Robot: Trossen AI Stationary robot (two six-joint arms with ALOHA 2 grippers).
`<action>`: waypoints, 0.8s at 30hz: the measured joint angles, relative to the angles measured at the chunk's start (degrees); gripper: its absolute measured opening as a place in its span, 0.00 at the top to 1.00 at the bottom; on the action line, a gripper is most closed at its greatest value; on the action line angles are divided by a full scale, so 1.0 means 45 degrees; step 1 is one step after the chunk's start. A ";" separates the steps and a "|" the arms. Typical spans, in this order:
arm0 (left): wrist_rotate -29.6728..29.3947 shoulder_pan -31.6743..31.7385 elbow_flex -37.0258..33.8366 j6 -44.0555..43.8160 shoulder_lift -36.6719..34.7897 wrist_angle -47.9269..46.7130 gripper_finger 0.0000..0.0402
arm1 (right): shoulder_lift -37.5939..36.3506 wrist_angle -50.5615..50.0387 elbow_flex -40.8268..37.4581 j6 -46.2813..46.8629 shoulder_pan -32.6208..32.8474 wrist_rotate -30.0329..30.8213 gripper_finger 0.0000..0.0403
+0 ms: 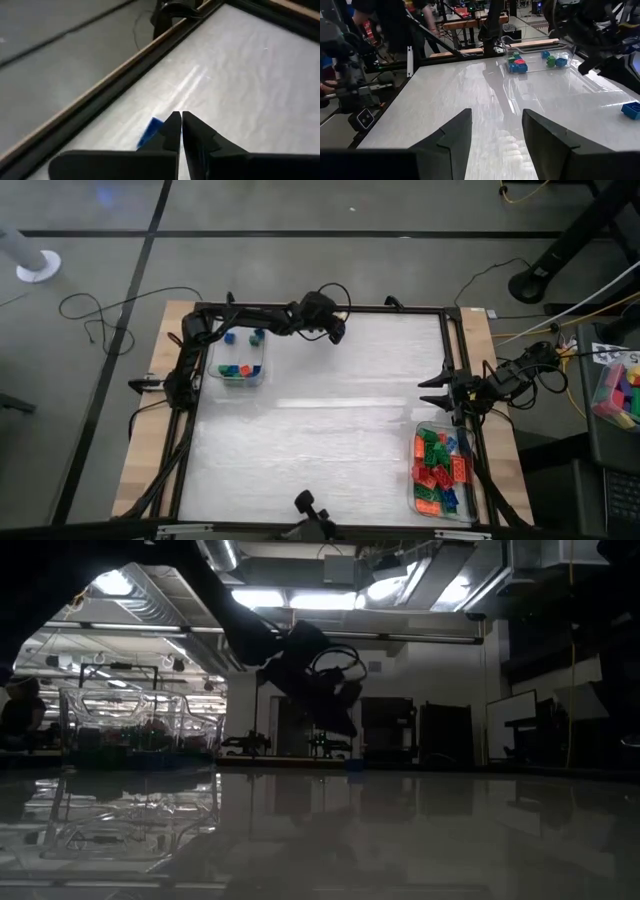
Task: Sort blocks by size
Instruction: Put the 4 stud blue game piece into the top transparent bin
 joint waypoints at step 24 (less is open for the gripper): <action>0.1366 0.0363 0.0441 -0.0711 -0.1326 -0.0729 0.99 | 0.2565 0.3987 0.0031 -0.1059 -0.1189 0.5356 0.57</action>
